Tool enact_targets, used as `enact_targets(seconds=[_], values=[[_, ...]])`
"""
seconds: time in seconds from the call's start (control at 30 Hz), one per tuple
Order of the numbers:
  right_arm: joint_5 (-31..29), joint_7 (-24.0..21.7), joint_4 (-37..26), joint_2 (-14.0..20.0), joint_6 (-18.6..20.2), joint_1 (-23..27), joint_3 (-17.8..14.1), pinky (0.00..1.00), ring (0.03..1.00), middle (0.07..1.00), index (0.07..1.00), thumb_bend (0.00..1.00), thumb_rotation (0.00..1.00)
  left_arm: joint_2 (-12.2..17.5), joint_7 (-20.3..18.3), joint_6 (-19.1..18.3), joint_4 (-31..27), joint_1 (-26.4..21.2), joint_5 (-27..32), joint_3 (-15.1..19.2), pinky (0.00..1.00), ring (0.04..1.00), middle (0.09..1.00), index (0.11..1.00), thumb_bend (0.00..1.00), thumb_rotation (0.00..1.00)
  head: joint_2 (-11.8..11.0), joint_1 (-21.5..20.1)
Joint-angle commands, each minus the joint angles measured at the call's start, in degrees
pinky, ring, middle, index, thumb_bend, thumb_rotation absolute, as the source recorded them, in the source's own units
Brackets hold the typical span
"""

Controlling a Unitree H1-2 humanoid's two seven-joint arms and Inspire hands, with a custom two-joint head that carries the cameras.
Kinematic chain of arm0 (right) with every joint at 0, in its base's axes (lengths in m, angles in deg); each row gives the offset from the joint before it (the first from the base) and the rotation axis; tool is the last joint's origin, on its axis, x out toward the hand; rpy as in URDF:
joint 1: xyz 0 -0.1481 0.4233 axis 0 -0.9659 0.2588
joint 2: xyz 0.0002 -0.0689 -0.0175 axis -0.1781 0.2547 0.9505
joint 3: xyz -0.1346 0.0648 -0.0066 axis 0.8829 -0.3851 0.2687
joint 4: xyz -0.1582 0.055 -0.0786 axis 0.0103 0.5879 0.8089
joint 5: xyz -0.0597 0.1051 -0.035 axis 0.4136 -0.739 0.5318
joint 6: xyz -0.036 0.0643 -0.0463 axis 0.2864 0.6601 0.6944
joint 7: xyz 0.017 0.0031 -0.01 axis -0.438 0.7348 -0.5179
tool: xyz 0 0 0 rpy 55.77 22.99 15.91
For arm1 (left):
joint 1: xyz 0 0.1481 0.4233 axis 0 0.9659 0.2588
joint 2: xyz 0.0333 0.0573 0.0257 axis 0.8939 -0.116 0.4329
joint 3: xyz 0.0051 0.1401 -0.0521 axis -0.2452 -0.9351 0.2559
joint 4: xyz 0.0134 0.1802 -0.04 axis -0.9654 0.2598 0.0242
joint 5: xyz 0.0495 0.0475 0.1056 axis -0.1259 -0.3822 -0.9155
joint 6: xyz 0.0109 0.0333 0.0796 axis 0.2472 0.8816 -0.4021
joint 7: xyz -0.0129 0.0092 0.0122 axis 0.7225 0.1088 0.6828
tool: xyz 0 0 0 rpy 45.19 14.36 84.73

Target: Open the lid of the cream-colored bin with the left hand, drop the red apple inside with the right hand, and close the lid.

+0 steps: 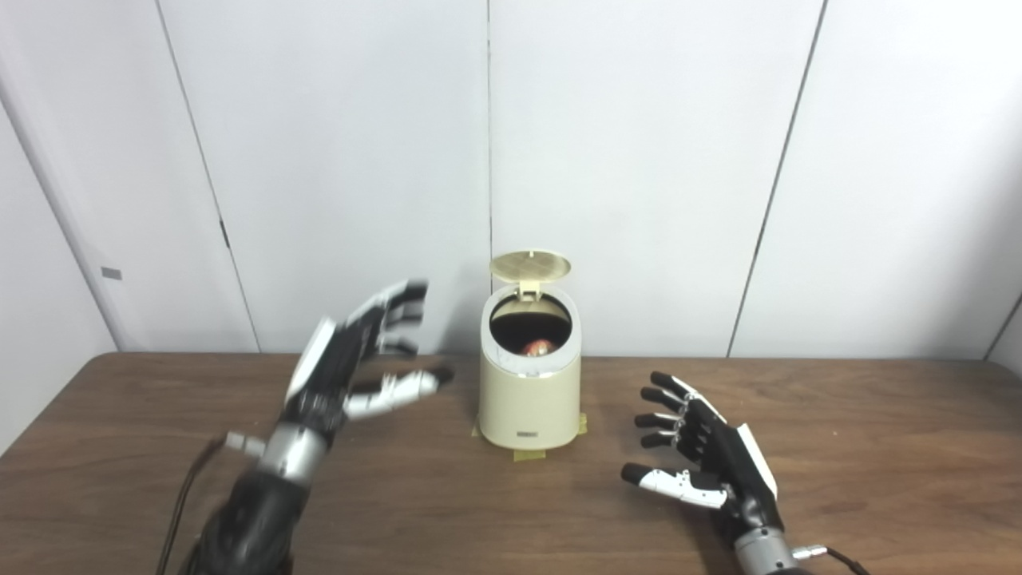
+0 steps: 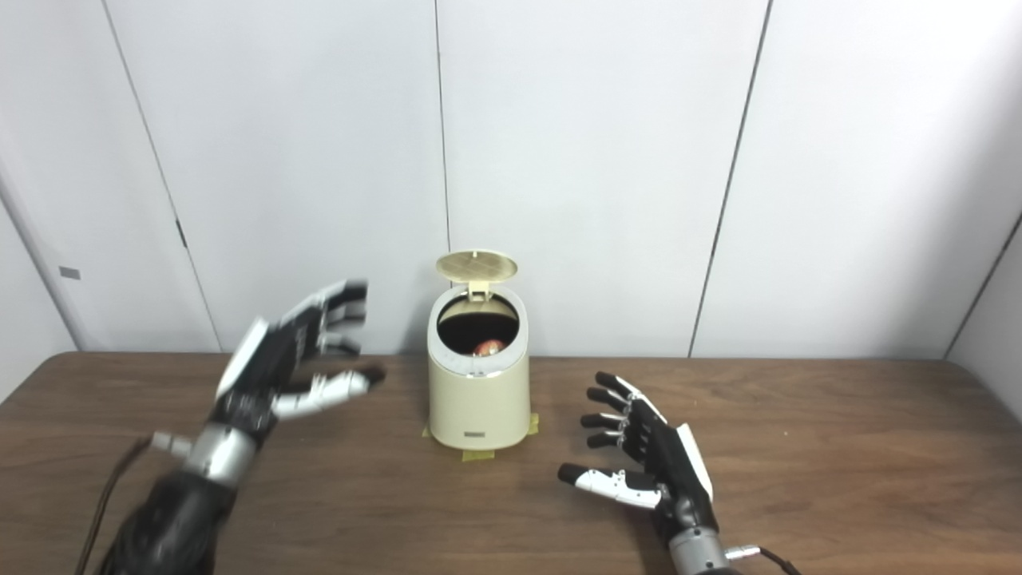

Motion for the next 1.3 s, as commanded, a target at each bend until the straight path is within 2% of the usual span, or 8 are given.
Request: enact_targets(seconds=[0.0,0.13,0.33,0.5,0.63,0.83,1.03,1.27], values=[[-0.7,0.2,-0.6,0.1,-2.5,1.2,-0.5,0.60,0.699,0.809,0.846,0.83,0.18,1.4,-0.8,-1.0,-1.2,-5.2,-0.8,-0.3,0.65,0.871,0.923,0.918,0.85,0.30,0.1,0.1],[-0.4,0.4,-1.1,0.2,-2.2,0.9,-0.4,0.59,0.694,0.801,0.834,0.84,0.19,1.9,-2.2,-5.0,0.2,-11.4,-2.7,-2.1,0.71,0.917,0.951,0.940,0.89,0.31,0.0,0.0],[-0.3,0.6,-1.5,0.4,-2.1,0.6,-0.5,0.57,0.681,0.797,0.833,0.84,0.19,2.6,-2.7,-5.7,5.5,-18.5,-7.2,-5.6,0.78,0.930,0.963,0.944,0.96,0.37,0.1,-0.1],[-1.0,0.4,-1.6,0.3,-2.2,0.6,-0.6,0.57,0.676,0.797,0.831,0.83,0.17,3.9,-3.1,-4.4,10.7,-22.5,-13.0,-9.1,0.81,0.931,0.964,0.924,0.98,0.40,0.1,-0.3],[-1.0,0.5,-2.7,0.0,-1.4,0.4,-0.4,0.56,0.674,0.793,0.826,0.84,0.17,5.7,-4.0,-0.9,15.2,-25.3,-17.6,-13.0,0.82,0.931,0.931,0.896,0.97,0.39,0.1,-0.7],[-0.3,1.2,-2.6,-0.3,-1.5,0.4,-0.4,0.56,0.674,0.789,0.827,0.84,0.16,7.0,-6.8,0.6,18.7,-27.1,-22.0,-17.3,0.77,0.913,0.903,0.870,1.00,0.37,-0.1,-1.2],[0.5,2.0,-3.0,-0.9,-0.9,0.4,-0.2,0.55,0.687,0.800,0.824,0.84,0.17,7.2,-8.9,-0.2,17.5,-26.4,-24.3,-18.3,0.67,0.817,0.818,0.803,1.00,0.36,0.0,-1.6],[1.1,2.4,-3.0,-1.2,-0.6,0.5,0.2,0.54,0.669,0.794,0.819,0.84,0.17,7.4,-11.2,0.6,14.4,-24.6,-23.6,-17.6,0.66,0.817,0.798,0.773,1.00,0.38,-0.1,-1.8]])
